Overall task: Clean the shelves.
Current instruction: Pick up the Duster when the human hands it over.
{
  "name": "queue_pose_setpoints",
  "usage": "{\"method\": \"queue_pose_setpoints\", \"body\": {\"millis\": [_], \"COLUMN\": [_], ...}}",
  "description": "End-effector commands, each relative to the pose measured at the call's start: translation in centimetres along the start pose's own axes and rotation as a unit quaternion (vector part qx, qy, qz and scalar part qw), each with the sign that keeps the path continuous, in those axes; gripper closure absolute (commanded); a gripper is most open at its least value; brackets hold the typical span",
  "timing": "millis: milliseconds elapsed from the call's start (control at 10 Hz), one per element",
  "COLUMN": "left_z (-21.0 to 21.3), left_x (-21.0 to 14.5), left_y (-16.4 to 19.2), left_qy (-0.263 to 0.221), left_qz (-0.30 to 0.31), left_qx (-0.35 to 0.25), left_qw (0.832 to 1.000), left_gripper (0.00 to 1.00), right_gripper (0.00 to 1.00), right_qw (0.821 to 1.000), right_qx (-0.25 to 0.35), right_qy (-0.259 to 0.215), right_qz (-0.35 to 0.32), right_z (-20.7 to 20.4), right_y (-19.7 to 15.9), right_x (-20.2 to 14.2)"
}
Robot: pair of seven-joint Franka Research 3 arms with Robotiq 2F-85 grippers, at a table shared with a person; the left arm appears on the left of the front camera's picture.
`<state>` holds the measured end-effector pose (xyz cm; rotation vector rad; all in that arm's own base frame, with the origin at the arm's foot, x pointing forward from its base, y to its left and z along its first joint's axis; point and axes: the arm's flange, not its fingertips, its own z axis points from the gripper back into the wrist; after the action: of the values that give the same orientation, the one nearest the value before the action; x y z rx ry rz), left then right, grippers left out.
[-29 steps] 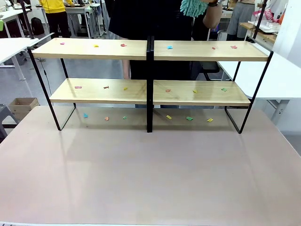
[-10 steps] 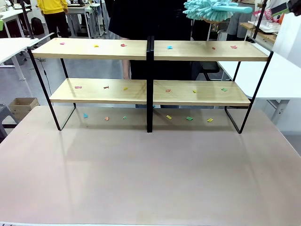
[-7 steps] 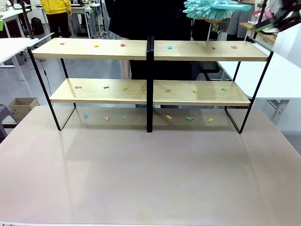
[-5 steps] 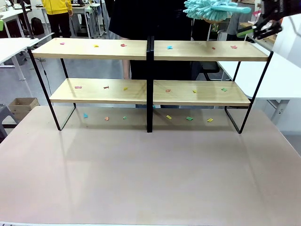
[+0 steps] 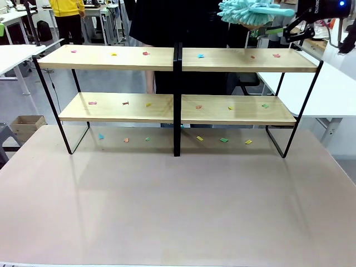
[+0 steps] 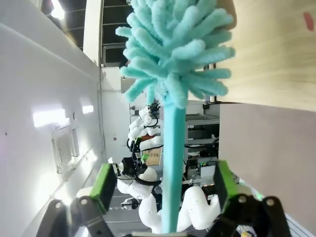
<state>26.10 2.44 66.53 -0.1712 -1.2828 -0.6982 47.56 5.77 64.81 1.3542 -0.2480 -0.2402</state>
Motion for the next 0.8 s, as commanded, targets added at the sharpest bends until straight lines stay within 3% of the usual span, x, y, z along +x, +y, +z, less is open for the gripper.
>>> {"method": "queue_pose_setpoints", "body": {"millis": [0,100,200,400,500,600,700], "left_z": [0.00,0.00,0.00,0.00,0.00,0.00,0.00], "left_x": [-0.02,-0.02,-0.02,-0.02,-0.02,-0.02,-0.02], "left_y": [0.04,0.04,0.04,0.04,0.04,0.04,0.04], "left_qy": [0.002,0.002,0.002,0.002,0.002,0.002,0.002], "left_qz": [-0.001,-0.001,-0.001,-0.001,-0.001,-0.001,-0.001], "left_qx": [0.003,0.003,0.003,0.003,0.003,0.003,0.003], "left_qw": [1.000,1.000,1.000,1.000,1.000,1.000,1.000], "left_gripper": [0.00,0.00,0.00,0.00,0.00,0.00,0.00], "right_gripper": [0.56,0.68,1.00,1.00,0.92,1.00,1.00], "right_qw": [1.000,1.000,1.000,1.000,1.000,1.000,1.000], "right_qx": [0.004,0.004,0.006,0.009,0.008,0.005,0.004], "right_qy": [-0.008,-0.006,-0.006,-0.007,-0.006,-0.006,-0.004], "right_qz": [-0.001,-0.001,-0.002,0.001,0.001,0.002,0.003], "right_z": [-0.18,-0.18,-0.19,-0.19,-0.20,-0.22,-0.15], "right_y": [0.44,0.34,0.34,0.39,0.33,0.32,0.32], "right_x": [0.13,0.13,0.09,0.11,0.10,0.07,0.03]}}
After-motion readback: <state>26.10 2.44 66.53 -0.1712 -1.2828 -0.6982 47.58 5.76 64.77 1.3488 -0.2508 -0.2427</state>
